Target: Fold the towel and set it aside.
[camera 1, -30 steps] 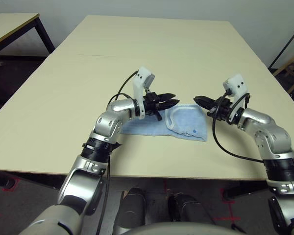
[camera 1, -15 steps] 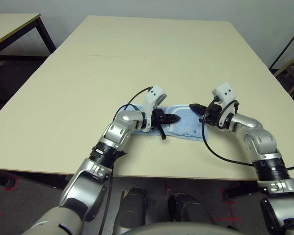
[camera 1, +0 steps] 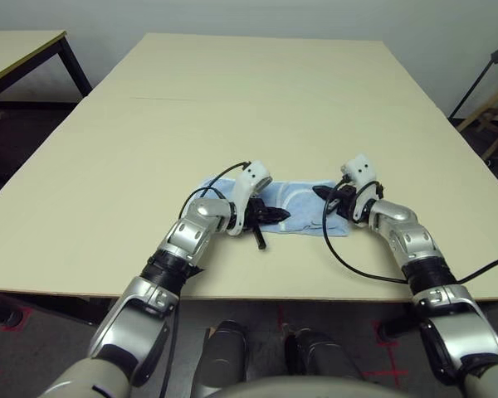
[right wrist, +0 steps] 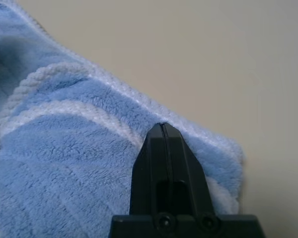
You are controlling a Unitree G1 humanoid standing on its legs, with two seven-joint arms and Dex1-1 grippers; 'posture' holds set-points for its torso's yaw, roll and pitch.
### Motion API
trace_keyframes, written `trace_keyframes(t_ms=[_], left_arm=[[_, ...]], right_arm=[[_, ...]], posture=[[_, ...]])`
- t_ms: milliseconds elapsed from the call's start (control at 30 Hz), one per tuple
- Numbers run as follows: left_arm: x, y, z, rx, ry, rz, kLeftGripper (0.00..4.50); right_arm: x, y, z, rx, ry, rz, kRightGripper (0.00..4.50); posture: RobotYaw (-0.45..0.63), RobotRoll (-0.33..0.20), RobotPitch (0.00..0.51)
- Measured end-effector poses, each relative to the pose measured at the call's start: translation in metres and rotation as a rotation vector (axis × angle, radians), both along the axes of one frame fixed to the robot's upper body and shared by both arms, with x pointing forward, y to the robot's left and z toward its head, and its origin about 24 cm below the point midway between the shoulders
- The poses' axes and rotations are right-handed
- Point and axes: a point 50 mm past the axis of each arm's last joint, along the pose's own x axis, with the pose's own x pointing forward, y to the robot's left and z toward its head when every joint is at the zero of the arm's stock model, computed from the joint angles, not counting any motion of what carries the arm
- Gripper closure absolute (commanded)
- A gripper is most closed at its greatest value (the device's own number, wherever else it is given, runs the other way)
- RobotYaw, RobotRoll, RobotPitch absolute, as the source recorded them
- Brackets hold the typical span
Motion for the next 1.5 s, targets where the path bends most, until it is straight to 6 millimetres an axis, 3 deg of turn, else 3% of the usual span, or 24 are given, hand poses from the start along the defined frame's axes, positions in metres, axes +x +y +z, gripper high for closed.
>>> trace_keyframes(t_ms=[100, 167, 300, 433, 533, 567, 700, 833, 967, 1267, 1500], left_arm=[[-0.002, 0.006, 0.008, -0.096, 0.035, 0.070, 4.48], [-0.003, 0.009, 0.026, -0.206, 0.041, 0.132, 4.11], [-0.012, 0.028, 0.074, -0.399, 0.041, 0.287, 2.98], [-0.039, 0.065, 0.075, -0.376, 0.167, 0.482, 1.53], [-0.056, 0.074, 0.079, -0.394, 0.244, 0.553, 0.48], [-0.061, 0.077, 0.080, -0.402, 0.264, 0.570, 0.17], [-0.084, 0.095, 0.069, -0.414, 0.387, 0.677, 0.08], [-0.103, 0.095, 0.051, -0.399, 0.477, 0.722, 0.08], [-0.108, 0.090, 0.046, -0.393, 0.495, 0.757, 0.08], [-0.105, 0.109, 0.035, -0.415, 0.524, 1.039, 0.08], [-0.102, 0.101, 0.030, -0.514, 0.574, 1.108, 0.08]], right_arm=[[-0.003, -0.004, 0.010, 0.089, -0.016, 0.011, 4.50], [-0.007, -0.005, 0.026, 0.134, -0.038, 0.051, 4.14], [-0.022, -0.009, 0.061, 0.101, -0.093, 0.182, 2.91], [-0.048, -0.025, 0.068, -0.017, -0.051, 0.322, 1.31], [-0.060, -0.024, 0.076, -0.004, -0.047, 0.457, 0.15], [-0.061, -0.026, 0.080, -0.023, -0.055, 0.474, 0.00], [-0.059, -0.039, 0.097, -0.141, -0.135, 0.498, 0.00], [-0.056, -0.048, 0.106, -0.197, -0.171, 0.526, 0.00], [-0.056, -0.048, 0.112, -0.215, -0.198, 0.575, 0.00], [-0.058, -0.052, 0.116, -0.235, -0.176, 0.619, 0.00], [-0.060, -0.056, 0.125, -0.256, -0.168, 0.659, 0.00]], posture=[[0.14, 0.000, 0.106], [0.14, 0.000, 0.111], [0.17, 0.000, 0.119], [0.19, 0.000, 0.127], [0.20, 0.000, 0.129], [0.20, 0.000, 0.129], [0.21, 0.000, 0.130], [0.21, 0.000, 0.131], [0.21, 0.000, 0.131], [0.21, 0.000, 0.135], [0.20, 0.000, 0.139]])
